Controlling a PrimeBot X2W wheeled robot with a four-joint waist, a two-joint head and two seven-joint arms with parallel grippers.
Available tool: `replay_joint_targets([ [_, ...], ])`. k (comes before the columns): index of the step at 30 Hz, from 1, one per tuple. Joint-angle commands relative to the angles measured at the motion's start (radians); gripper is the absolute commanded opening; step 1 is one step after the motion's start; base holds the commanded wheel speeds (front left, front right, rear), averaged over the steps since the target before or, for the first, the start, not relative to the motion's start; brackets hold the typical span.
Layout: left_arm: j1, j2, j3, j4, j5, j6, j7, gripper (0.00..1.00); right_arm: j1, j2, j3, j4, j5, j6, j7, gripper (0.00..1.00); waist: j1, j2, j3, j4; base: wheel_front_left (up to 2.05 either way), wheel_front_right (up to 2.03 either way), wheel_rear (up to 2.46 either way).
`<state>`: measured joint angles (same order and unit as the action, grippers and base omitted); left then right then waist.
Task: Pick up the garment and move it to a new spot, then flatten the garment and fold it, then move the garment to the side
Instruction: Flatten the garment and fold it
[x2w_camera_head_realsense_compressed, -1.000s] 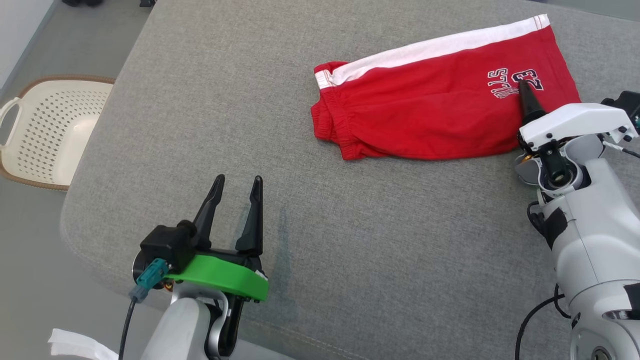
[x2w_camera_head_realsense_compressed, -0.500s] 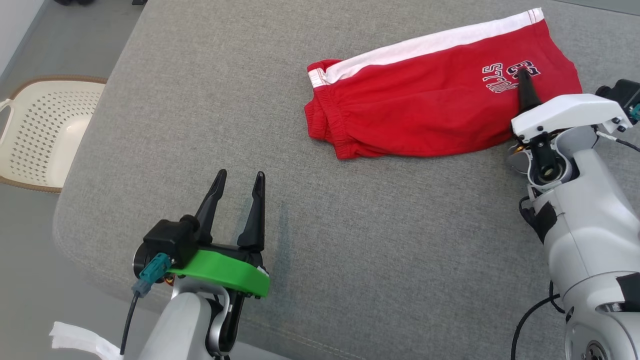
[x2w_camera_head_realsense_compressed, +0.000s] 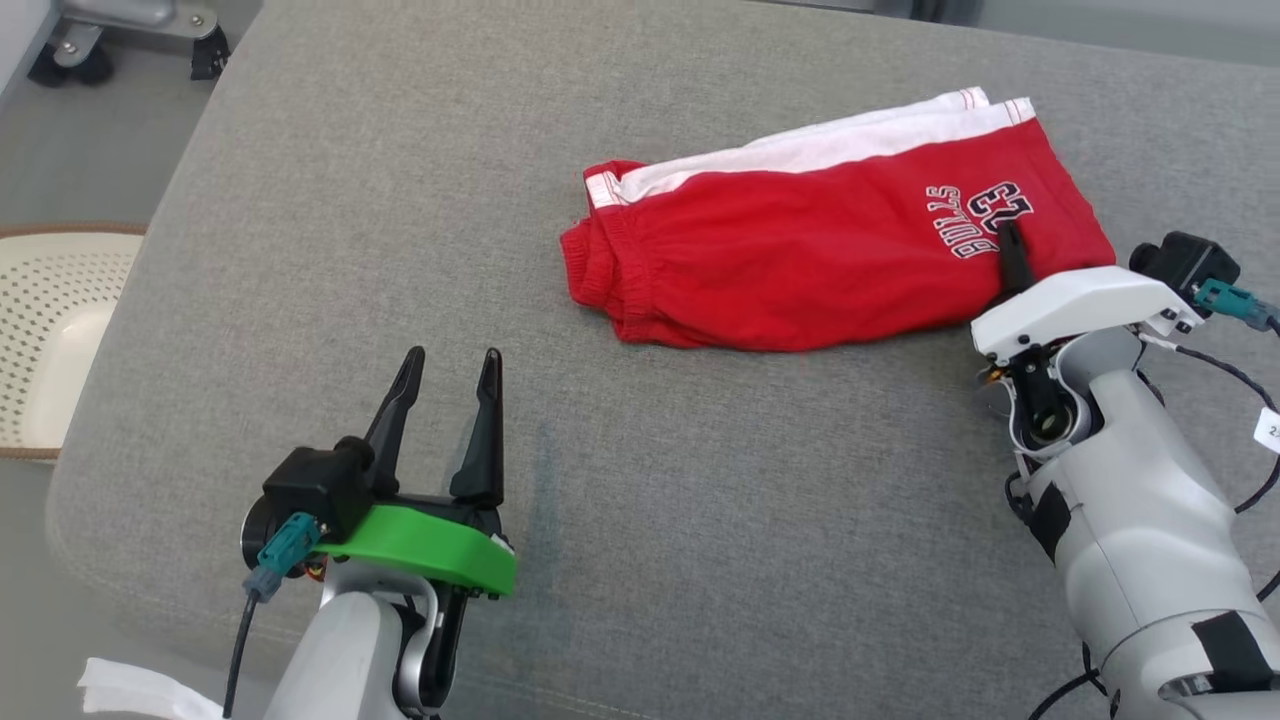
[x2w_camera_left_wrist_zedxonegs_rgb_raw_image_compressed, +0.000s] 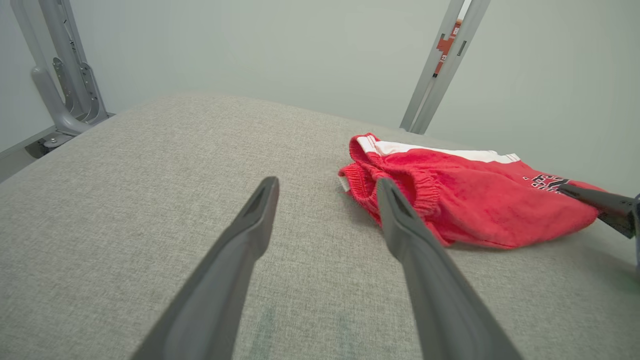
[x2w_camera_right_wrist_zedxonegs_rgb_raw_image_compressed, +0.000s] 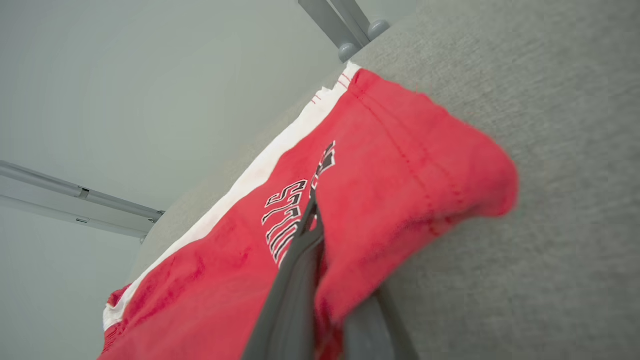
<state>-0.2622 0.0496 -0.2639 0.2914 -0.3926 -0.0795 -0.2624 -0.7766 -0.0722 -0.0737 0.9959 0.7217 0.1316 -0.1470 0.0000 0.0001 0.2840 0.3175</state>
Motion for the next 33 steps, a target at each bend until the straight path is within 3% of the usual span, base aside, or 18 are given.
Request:
replay_joint_targets([
  [1, 0.013, 0.002, 0.007, 0.003, 0.011, -0.003, -0.003, 1.00, 0.030, -0.009, 0.004, 0.002, -0.007, -0.002, -0.010, 0.00, 0.0000, -0.0001, -0.030, -0.034, 0.00, 0.00, 0.00],
  [18, 0.061, 0.002, 0.052, 0.016, 0.038, -0.016, -0.003, 1.00, 0.168, -0.038, 0.005, -0.063, 0.025, -0.001, -0.050, 0.00, 0.0000, -0.0001, -0.107, -0.092, 0.00, 0.00, 0.00],
  [33, 0.098, 0.002, 0.067, 0.011, 0.055, -0.021, -0.003, 1.00, 0.279, -0.054, -0.130, -0.087, -0.009, -0.001, -0.083, 0.00, 0.0000, -0.0001, -0.146, -0.129, 0.00, 0.00, 0.00],
])
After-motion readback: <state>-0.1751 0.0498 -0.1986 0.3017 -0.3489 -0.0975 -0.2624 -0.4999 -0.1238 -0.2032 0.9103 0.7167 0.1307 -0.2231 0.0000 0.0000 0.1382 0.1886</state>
